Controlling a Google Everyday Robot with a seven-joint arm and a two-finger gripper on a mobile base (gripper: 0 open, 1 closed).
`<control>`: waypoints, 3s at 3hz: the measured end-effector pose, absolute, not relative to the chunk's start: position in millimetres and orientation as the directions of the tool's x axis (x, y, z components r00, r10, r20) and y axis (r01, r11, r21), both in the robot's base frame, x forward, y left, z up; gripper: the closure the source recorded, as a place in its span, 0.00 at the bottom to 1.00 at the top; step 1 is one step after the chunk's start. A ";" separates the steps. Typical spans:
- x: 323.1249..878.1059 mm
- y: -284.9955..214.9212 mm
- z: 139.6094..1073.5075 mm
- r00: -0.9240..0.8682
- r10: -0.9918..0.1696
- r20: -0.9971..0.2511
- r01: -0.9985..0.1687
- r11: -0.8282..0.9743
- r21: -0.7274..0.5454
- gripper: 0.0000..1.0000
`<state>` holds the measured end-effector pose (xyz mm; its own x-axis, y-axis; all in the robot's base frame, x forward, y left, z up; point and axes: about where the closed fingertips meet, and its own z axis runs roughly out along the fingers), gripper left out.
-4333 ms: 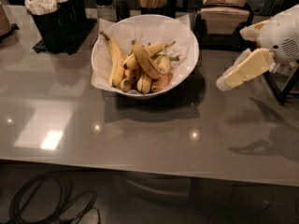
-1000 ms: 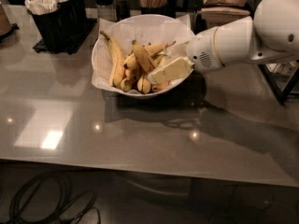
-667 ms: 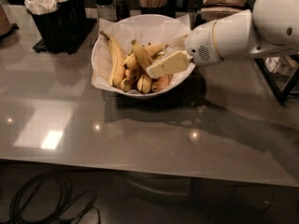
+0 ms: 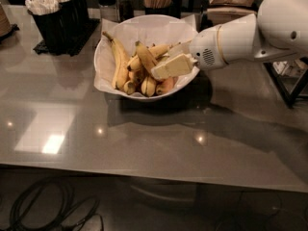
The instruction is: Pick banana from white bowl
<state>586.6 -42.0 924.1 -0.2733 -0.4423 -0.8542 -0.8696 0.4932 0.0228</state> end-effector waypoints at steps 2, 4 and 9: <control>584.9 -31.2 898.2 -0.365 -0.401 -0.840 -0.869 0.470 0.153 0.29; 584.7 -29.3 901.6 -0.371 -0.397 -0.840 -0.870 0.465 0.164 0.71; 600.0 -79.2 931.0 -0.189 -0.271 -0.944 -0.891 0.451 0.049 1.00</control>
Offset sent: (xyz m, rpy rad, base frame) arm -0.0022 0.0167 -0.0457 0.1041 0.2060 0.0402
